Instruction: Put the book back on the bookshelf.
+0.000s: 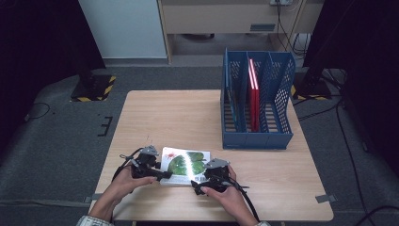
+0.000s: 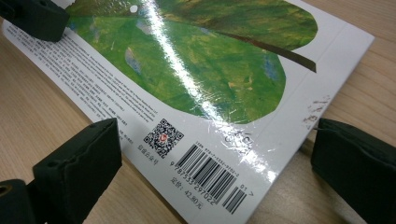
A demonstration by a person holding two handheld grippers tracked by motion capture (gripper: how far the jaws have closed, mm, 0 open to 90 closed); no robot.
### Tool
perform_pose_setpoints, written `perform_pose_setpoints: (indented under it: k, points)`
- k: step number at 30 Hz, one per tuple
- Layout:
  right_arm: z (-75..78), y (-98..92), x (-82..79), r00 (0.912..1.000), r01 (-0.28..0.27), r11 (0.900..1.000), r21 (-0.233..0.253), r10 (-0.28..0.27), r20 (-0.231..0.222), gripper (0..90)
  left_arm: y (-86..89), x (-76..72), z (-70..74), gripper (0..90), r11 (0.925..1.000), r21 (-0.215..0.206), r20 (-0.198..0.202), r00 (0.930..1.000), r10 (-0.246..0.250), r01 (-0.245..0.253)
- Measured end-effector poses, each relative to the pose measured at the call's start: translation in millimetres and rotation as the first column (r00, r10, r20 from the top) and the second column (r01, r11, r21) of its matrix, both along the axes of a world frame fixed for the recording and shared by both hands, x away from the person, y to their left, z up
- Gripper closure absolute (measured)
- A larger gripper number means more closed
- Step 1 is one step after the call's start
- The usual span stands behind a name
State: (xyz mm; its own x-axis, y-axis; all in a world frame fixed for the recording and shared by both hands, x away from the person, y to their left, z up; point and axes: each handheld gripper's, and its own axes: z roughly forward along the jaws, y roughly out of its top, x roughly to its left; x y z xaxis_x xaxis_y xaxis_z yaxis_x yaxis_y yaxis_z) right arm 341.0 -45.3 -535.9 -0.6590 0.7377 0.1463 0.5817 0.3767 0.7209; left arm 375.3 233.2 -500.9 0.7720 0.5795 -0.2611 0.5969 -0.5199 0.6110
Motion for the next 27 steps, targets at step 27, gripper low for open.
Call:
perform_pose_setpoints:
  k: [27]
  points:
    - [2.4, 1.4, 5.3, 0.9989, -0.025, 1.0, -0.01, 0.025, 0.04, 2.7, 0.1, -3.6, 12.7, 53.1, 0.9999, 0.004, 0.106, 0.9943, -0.012, 0.011]
